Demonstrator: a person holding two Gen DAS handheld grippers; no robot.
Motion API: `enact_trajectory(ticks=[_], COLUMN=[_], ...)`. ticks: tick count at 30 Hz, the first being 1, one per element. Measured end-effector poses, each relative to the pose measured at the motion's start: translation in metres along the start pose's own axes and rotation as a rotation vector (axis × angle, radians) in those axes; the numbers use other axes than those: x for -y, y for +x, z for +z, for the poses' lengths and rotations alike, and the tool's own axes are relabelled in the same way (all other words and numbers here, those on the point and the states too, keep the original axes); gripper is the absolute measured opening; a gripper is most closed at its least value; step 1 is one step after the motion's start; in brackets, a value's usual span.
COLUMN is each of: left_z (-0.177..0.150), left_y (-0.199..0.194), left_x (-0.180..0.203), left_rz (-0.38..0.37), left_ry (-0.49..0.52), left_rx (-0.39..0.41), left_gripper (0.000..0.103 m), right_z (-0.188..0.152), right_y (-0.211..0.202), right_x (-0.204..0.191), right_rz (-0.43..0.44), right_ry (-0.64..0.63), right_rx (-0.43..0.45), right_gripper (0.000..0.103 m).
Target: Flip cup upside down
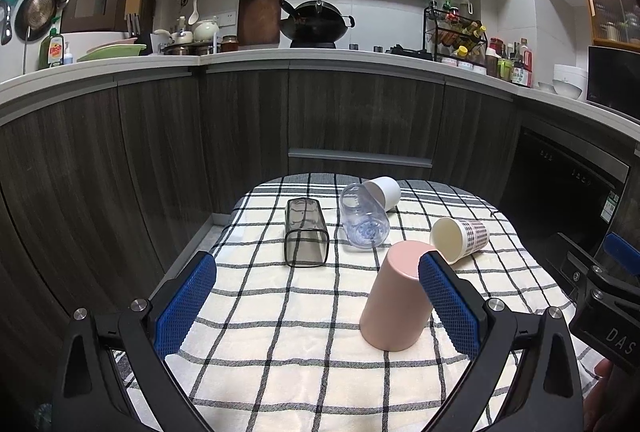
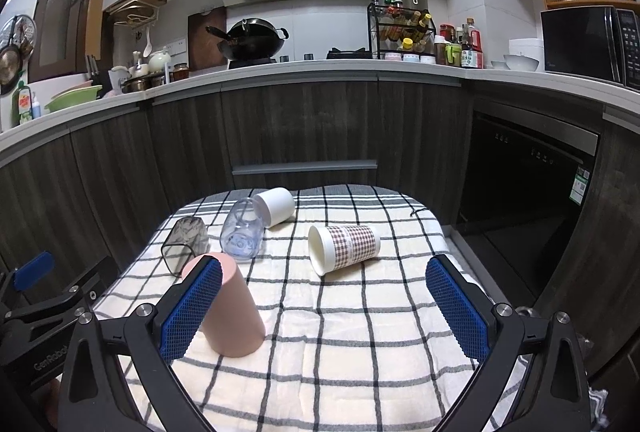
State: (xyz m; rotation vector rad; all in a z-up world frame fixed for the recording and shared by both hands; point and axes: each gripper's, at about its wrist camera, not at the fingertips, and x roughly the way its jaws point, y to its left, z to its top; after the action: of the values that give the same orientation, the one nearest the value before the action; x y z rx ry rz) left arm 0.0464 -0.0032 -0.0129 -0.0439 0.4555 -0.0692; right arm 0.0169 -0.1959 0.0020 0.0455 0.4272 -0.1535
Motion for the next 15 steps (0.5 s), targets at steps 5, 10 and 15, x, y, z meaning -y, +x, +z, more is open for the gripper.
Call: enact_trajectory(ticks=[5,10,15], left_z=[0.0004,0.0004,0.0004], left_y=[-0.0014,-0.0014,-0.0014], left_x=[0.0003,-0.0003,-0.0005], left_rz=[0.002,0.000,0.000], left_ry=[-0.002,-0.002,-0.002], left_rx=[-0.001,0.000,-0.002], left_gripper=[0.103,0.103,0.103], right_z=[0.0001,-0.0002,-0.0011], right_y=[0.0001,-0.0003,-0.0016], right_x=[0.0000,-0.0007,-0.0022], right_rz=[0.000,-0.001,0.000], right_ry=[0.000,0.001,0.002], right_rx=[-0.001,-0.003,-0.006], right_gripper=[0.102,0.102,0.102])
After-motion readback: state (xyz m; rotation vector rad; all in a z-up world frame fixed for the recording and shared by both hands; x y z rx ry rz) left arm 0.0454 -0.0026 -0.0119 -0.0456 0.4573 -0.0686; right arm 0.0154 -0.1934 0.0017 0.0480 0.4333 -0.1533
